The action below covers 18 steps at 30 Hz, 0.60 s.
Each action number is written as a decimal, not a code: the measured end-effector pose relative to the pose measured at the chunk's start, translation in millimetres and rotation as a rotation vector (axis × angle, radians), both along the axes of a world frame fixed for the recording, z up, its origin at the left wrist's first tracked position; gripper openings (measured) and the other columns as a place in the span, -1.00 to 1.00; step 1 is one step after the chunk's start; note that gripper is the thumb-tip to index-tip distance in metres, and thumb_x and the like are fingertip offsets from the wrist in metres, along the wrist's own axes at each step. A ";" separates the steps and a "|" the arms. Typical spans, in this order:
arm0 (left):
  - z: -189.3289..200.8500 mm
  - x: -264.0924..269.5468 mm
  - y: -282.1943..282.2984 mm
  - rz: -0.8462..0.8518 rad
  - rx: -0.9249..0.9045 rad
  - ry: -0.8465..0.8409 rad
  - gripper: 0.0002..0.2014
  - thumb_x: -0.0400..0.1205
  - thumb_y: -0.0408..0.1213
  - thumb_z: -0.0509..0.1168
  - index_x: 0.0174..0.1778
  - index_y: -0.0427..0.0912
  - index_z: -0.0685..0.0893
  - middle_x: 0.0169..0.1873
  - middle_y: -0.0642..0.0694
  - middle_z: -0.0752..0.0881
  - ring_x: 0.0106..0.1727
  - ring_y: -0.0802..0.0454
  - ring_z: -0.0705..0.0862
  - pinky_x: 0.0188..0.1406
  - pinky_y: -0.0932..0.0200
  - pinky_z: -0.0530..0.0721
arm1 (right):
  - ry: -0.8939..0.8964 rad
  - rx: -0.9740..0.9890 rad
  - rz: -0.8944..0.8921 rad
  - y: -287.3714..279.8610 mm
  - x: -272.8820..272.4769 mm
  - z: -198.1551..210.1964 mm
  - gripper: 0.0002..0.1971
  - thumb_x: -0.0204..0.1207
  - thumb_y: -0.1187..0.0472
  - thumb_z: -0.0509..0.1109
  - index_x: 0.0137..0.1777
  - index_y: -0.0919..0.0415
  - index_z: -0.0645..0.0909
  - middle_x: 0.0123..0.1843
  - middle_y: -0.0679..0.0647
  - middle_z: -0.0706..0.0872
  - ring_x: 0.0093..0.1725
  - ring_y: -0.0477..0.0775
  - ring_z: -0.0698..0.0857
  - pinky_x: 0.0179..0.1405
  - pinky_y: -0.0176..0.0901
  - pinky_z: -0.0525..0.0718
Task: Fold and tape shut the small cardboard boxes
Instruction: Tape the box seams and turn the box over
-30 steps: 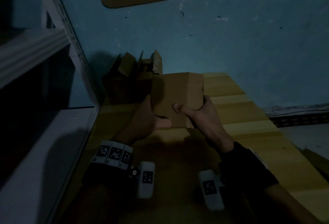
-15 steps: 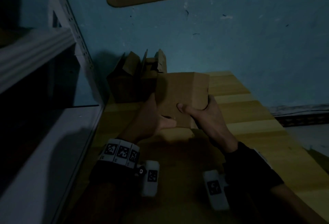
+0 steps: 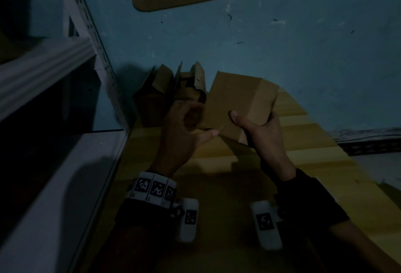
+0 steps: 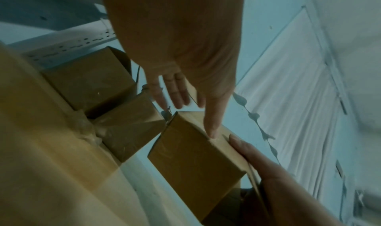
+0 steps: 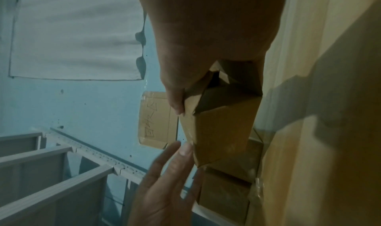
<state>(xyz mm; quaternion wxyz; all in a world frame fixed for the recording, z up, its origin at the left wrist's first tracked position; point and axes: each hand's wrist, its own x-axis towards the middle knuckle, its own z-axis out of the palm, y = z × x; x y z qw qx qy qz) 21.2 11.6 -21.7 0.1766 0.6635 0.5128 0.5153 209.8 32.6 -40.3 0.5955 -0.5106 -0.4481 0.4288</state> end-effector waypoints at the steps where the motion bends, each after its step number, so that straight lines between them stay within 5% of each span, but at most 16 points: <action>1: -1.1 0.1 0.1 -0.013 0.009 0.027 -0.48 0.28 -0.22 0.71 0.12 -0.06 0.71 0.11 0.05 0.66 0.08 0.25 0.65 -0.03 0.39 0.66 | -0.016 -0.002 -0.006 0.5 -0.2 -1.5 0.02 0.05 -0.33 0.80 0.47 0.11 0.55 0.26 -0.03 0.82 0.18 -0.01 0.83 0.09 0.09 0.85; 8: -4.5 11.6 -0.7 0.020 0.020 0.035 -0.77 0.33 -0.28 0.68 -0.25 -0.17 0.75 -0.33 0.02 0.71 -0.28 0.13 0.66 -0.32 0.37 0.61 | -0.085 -0.009 -0.028 -5.2 -6.3 -2.7 -0.03 0.11 -0.26 0.79 0.46 0.09 0.46 0.24 -0.07 0.76 0.16 -0.04 0.80 0.06 0.08 0.86; 11: -5.7 11.7 0.4 0.039 -0.003 0.055 -0.85 0.39 -0.31 0.64 -0.30 -0.17 0.77 -0.38 0.00 0.72 -0.33 0.12 0.67 -0.32 0.24 0.67 | -0.148 0.001 -0.055 -10.1 -9.6 1.4 -0.13 0.23 -0.17 0.76 0.43 0.12 0.41 0.18 -0.13 0.69 0.15 -0.07 0.74 0.06 0.01 0.82; 15: -7.8 13.6 -0.4 0.075 0.006 0.174 -0.88 0.44 -0.31 0.61 -0.26 -0.08 0.78 -0.39 0.18 0.67 -0.36 0.28 0.65 -0.33 0.44 0.57 | -0.188 0.011 -0.084 -12.8 -10.6 1.7 -0.12 0.22 -0.19 0.75 0.42 0.11 0.39 0.18 -0.14 0.66 0.16 -0.04 0.71 0.13 0.17 0.82; 18: -8.2 15.0 -1.7 0.075 0.024 0.195 -0.90 0.45 -0.34 0.61 -0.20 -0.12 0.82 -0.35 0.17 0.70 -0.33 0.35 0.66 -0.30 0.51 0.59 | -0.206 0.029 -0.104 -13.7 -10.1 2.6 -0.15 0.26 -0.15 0.75 0.42 0.12 0.38 0.12 -0.22 0.63 0.09 -0.17 0.67 0.12 0.04 0.79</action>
